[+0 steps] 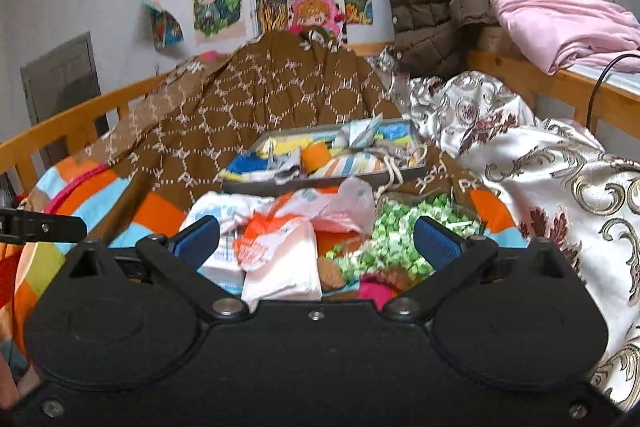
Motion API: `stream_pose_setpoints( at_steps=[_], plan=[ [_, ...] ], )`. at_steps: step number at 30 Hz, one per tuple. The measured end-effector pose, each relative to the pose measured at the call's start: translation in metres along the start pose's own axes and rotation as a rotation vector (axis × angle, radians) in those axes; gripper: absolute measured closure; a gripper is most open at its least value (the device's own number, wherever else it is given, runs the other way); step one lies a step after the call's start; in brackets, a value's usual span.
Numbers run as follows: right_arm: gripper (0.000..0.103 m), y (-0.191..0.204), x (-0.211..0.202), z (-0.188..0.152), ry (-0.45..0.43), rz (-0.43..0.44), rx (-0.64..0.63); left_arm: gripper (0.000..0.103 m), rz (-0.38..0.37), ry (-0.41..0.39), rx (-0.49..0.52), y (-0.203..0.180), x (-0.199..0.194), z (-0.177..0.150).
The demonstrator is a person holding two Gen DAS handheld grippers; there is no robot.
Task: Organize soft objects
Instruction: 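Lift both tools away from the tray and move back toward the pile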
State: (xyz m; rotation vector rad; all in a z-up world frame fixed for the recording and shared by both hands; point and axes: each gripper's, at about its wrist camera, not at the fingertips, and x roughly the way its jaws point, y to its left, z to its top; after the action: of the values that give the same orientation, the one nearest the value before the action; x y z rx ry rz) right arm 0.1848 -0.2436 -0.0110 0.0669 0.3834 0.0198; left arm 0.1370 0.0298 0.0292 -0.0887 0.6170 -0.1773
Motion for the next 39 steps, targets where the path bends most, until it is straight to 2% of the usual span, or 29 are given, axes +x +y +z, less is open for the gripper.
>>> stream_pose_setpoints(
  at_steps=[5, 9, 13, 21, 32, 39],
  plan=[
    [0.000, 0.007, 0.002, -0.005, 0.042, 0.017, -0.040, 0.001, 0.014, 0.017, 0.012, 0.001, 0.001, -0.002],
    [0.001, 0.018, 0.011, -0.007, 0.074, 0.038, -0.096, 0.001, 0.031, 0.054, -0.026, 0.006, 0.006, -0.001],
    [0.000, 0.028, 0.011, -0.008, 0.093, 0.060, -0.151, 0.001, 0.040, 0.089, -0.054, 0.010, 0.011, -0.002],
    [0.001, 0.044, 0.008, -0.009, 0.112, 0.098, -0.221, 0.001, 0.060, 0.135, -0.039, 0.009, 0.021, -0.003],
    [0.001, 0.053, 0.031, -0.009, 0.148, 0.136, -0.228, 0.001, 0.088, 0.229, -0.135, 0.030, 0.048, 0.002],
    [0.001, 0.048, 0.050, -0.004, 0.138, 0.129, -0.212, 0.001, 0.093, 0.205, -0.120, 0.029, 0.057, 0.010]
  ],
)
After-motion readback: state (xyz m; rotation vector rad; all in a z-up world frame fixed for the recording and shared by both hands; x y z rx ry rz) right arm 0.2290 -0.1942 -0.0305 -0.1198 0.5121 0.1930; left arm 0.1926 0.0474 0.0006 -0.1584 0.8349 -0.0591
